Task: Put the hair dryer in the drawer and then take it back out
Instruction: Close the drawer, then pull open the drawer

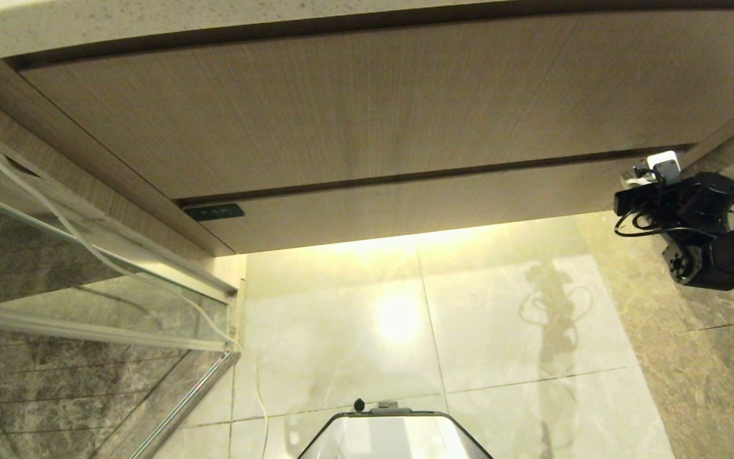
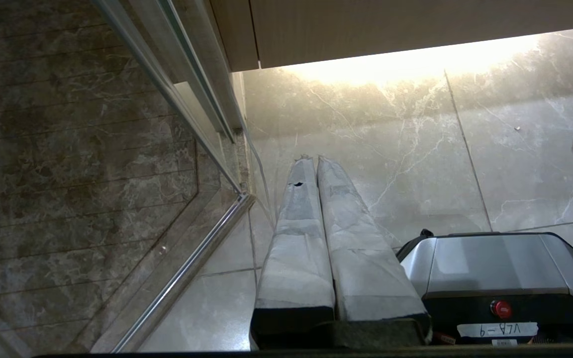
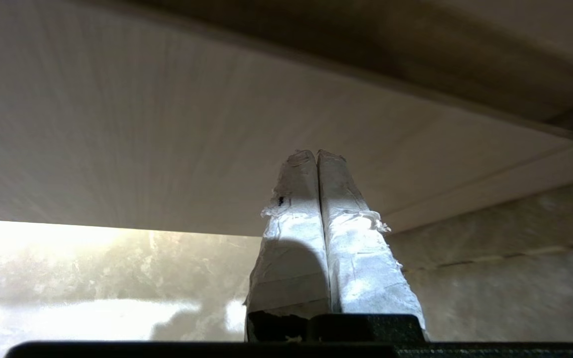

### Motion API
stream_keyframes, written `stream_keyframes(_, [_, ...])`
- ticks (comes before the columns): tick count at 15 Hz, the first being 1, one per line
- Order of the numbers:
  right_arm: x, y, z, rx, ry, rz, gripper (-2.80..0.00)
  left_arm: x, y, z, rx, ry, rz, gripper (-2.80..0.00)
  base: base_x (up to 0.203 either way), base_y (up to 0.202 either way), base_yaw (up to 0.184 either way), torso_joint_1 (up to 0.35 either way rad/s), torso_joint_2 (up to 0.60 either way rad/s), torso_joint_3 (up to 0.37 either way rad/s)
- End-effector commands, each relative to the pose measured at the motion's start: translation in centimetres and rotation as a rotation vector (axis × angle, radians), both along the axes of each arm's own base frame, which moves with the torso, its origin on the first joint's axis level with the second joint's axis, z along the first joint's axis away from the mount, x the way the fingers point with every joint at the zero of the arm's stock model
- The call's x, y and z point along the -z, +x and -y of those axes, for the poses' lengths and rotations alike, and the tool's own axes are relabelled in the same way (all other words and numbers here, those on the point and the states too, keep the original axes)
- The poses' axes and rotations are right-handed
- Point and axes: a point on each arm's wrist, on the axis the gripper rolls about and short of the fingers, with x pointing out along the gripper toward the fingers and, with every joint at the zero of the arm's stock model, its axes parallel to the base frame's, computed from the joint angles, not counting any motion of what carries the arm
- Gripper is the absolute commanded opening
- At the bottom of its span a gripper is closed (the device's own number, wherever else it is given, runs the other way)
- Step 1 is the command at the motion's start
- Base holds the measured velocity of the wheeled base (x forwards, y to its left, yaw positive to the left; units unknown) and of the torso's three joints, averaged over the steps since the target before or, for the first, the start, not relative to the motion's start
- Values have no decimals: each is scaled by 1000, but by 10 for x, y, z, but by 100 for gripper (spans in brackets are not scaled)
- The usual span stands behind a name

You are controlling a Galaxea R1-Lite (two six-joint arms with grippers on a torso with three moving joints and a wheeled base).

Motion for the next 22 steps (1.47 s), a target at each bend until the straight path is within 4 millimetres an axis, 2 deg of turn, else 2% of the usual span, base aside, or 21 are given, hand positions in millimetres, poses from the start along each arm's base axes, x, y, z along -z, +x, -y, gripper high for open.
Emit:
stream_keyframes(1, [12,7,3,1,-3,-1,-280,0,0,0,0,0,0,-280,0,0,0,0,0,0])
stream_keyframes(6, [6,2,1,2,6,-24,-280,0,0,0,0,0,0,-280,0,0,0,0,0,0])
stream_keyframes(9, [-44,-24,-7,2,6,-29,-280,0,0,0,0,0,0,-280,0,0,0,0,0,0])
stream_keyframes(12, [-44,-28,-8,2,17,-62,-280,0,0,0,0,0,-1,-280,0,0,0,0,0,0])
stream_keyframes(14, [-43,-46,-14,2,78,-233,-280,0,0,0,0,0,-1,-280,0,0,0,0,0,0])
stream_keyframes(15, [-59,-67,-21,2,103,-301,-280,0,0,0,0,0,-1,-280,0,0,0,0,0,0])
stream_keyframes(17, [-111,-128,-41,2,130,-366,-280,0,0,0,0,0,-1,-280,0,0,0,0,0,0])
stream_keyframes(18, [-123,-157,-52,-8,154,-406,-280,1,0,0,0,0,-3,-280,0,0,0,0,0,0])
stream_keyframes(19, [-141,-194,-69,-33,170,-388,-280,1,0,0,0,0,-3,-280,0,0,0,0,0,0])
stream_keyframes(20, [-162,-241,-87,-60,175,-337,-280,1,0,0,0,0,-3,-280,0,0,0,0,0,0])
stream_keyframes(21, [-173,-289,-105,-89,175,-284,-280,0,0,0,1,0,0,-280,0,0,0,0,0,0])
stream_keyframes(22, [-173,-344,-124,-130,170,-221,-280,0,0,0,1,0,0,-280,0,0,0,0,0,0])
